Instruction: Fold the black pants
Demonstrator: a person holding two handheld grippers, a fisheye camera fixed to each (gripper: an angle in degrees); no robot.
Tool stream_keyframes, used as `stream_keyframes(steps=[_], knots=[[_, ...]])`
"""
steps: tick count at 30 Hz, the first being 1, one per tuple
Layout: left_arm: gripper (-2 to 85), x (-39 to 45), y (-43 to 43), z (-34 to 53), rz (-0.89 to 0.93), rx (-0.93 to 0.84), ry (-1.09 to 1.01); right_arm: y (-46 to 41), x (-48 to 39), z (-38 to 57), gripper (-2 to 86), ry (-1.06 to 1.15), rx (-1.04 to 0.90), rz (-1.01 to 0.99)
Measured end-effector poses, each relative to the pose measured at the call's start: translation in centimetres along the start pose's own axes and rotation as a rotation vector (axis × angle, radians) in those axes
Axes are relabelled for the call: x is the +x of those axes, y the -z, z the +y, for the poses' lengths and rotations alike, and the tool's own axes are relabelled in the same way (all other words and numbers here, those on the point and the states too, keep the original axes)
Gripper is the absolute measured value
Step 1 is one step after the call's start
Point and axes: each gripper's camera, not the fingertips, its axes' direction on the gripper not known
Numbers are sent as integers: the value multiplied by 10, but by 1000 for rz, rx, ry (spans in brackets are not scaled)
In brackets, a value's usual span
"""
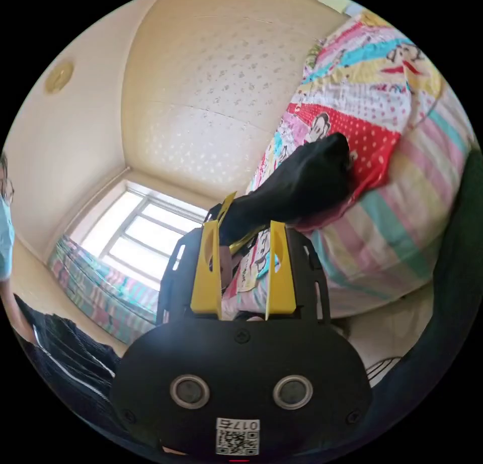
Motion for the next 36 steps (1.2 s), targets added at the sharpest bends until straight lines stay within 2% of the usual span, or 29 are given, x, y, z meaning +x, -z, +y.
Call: stream_keyframes(steps=[3,5,13,16,21,27,30,36], knots=[[167,6,-2,1,10,-5,-22,-6,44,-21,207,-166,-27,-191],[167,10,-2,2,22,-9,-31,-4,78,-36,228,-297,50,-298],[165,23,-2,4,67,-30,-38,0,134,-97,211,-479,139,-295],[164,31,-2,5,82,-34,-41,-5,154,-114,193,-540,110,-311],[160,50,3,7,122,-91,-106,0,171,-128,187,-527,167,-237],[157,48,16,29,107,-120,-141,1,203,-132,132,-499,156,-381],[157,53,31,40,129,-160,-236,8,193,-128,107,-450,161,-400],[153,85,89,58,291,-212,-393,14,112,-135,90,-131,90,-434]])
